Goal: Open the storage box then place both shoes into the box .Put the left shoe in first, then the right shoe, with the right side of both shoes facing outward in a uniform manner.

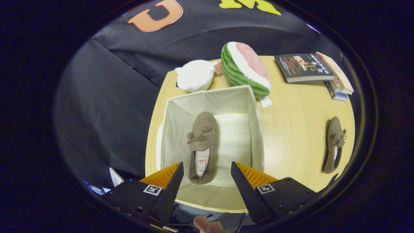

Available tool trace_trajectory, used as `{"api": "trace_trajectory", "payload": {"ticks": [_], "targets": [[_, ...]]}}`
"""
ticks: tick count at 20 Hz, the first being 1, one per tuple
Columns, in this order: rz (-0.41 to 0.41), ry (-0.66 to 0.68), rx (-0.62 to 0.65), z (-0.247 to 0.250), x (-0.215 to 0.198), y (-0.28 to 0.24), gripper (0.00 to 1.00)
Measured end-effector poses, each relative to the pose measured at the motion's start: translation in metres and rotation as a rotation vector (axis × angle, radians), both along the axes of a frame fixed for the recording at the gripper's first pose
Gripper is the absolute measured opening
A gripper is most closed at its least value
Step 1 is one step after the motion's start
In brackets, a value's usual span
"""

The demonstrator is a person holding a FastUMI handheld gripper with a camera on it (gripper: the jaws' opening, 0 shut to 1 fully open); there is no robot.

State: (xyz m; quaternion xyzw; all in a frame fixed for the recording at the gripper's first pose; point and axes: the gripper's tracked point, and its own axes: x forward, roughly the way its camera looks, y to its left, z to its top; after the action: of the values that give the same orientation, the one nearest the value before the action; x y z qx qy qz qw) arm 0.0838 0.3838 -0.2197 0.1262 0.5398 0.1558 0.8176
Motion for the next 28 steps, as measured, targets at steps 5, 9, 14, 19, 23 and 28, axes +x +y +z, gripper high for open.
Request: {"api": "trace_trajectory", "payload": {"ticks": [5,9,14,19,23,28], "targets": [[-0.015,-0.055,-0.006,0.041,-0.008,-0.071,0.96],[-0.067,-0.054,-0.083,0.030,-0.002,-0.153,0.96],[-0.144,-0.016,-0.152,-0.003,0.001,-0.262,0.96],[-0.201,0.045,-0.207,-0.052,-0.001,-0.356,0.96],[-0.228,0.101,-0.257,-0.092,-0.005,-0.412,0.96],[-0.226,0.158,-0.289,-0.135,-0.005,-0.454,0.96]]}}
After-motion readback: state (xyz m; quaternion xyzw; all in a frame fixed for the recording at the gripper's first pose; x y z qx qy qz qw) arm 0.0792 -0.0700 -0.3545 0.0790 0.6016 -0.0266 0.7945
